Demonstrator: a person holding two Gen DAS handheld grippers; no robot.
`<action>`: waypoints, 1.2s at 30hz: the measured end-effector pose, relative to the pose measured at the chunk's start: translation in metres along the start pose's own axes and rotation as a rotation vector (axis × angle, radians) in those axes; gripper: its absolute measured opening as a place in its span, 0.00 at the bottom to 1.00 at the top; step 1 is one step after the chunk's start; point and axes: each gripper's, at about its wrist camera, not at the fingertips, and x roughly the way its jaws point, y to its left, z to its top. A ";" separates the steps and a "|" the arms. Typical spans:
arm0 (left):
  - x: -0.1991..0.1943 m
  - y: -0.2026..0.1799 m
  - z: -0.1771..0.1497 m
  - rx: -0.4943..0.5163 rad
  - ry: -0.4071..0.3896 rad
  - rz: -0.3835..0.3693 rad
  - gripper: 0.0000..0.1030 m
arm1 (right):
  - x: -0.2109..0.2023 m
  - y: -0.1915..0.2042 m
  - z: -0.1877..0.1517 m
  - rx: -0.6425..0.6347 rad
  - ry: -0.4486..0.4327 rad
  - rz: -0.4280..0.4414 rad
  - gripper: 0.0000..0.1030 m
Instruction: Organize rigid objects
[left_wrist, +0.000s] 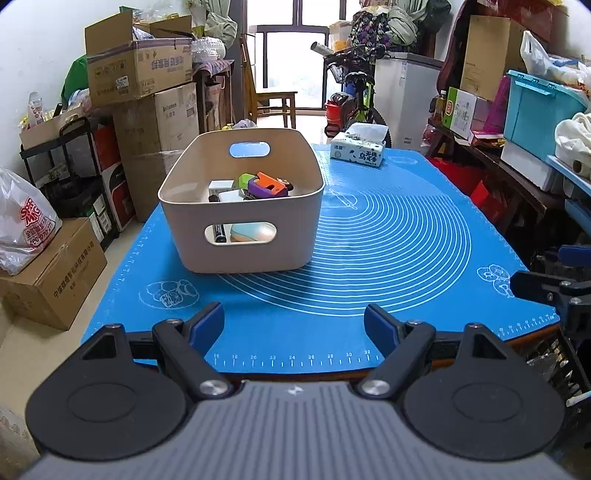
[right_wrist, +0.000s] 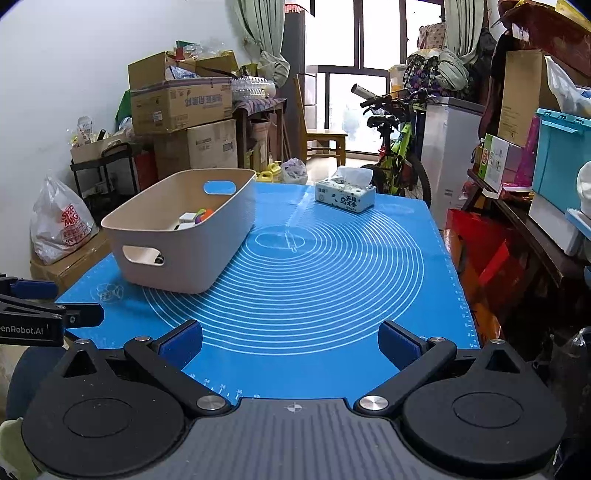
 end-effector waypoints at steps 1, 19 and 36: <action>0.000 0.000 0.000 0.003 0.001 0.000 0.80 | 0.000 0.001 0.000 0.002 -0.001 0.000 0.97; 0.001 -0.006 0.000 0.024 0.005 -0.001 0.80 | -0.003 -0.006 -0.005 0.017 0.006 -0.008 0.97; 0.001 -0.006 0.000 0.024 0.009 -0.002 0.80 | -0.001 -0.009 -0.007 0.022 0.015 -0.011 0.97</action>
